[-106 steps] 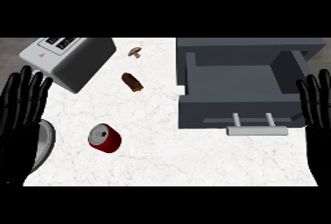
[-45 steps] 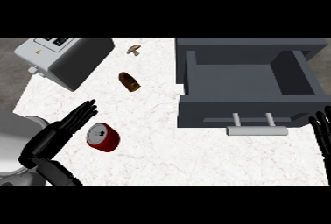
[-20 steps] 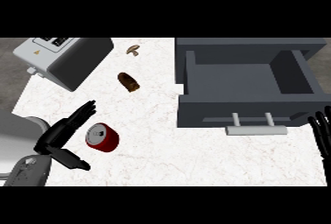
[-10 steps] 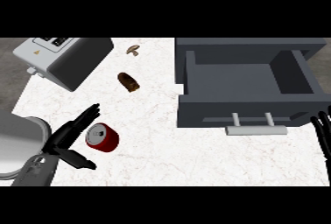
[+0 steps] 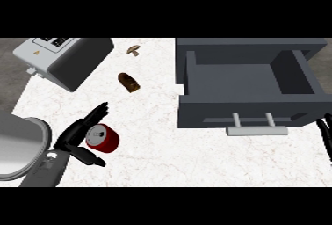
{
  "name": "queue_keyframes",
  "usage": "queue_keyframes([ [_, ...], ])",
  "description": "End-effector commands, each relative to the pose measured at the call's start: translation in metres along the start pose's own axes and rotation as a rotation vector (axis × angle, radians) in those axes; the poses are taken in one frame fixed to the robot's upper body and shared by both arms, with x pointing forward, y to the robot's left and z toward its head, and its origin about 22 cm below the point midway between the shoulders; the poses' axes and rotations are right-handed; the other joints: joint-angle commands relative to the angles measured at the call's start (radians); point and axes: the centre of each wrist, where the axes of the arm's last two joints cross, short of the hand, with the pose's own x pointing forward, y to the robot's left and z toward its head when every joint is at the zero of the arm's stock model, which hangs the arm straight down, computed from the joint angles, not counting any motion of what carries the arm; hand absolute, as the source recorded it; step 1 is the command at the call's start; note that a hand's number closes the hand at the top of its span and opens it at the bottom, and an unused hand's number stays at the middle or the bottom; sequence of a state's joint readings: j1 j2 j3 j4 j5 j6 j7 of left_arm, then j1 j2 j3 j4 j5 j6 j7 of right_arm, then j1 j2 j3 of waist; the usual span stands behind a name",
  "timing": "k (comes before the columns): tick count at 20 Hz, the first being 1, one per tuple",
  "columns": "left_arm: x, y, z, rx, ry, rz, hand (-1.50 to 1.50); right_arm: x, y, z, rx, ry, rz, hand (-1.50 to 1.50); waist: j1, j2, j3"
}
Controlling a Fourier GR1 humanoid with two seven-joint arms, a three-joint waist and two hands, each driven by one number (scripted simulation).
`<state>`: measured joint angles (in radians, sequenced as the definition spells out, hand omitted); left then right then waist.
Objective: Pick up the can, place it into the drawer and close the drawer
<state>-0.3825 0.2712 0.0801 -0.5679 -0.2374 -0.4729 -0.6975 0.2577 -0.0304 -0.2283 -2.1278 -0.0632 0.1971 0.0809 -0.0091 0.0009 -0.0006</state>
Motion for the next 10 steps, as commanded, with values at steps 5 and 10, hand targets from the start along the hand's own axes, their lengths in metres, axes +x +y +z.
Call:
queue_keyframes([
  [5,0.010,-0.006,-0.018,-0.041,-0.051,0.040,-1.50,0.007,-0.003,-0.005,0.018,0.023,0.018,-1.50,0.004,-0.001,0.001],
  [10,0.012,-0.019,-0.037,-0.095,-0.061,0.033,-1.50,-0.002,0.000,0.017,0.015,-0.005,-0.011,-1.50,-0.005,-0.001,0.000],
])
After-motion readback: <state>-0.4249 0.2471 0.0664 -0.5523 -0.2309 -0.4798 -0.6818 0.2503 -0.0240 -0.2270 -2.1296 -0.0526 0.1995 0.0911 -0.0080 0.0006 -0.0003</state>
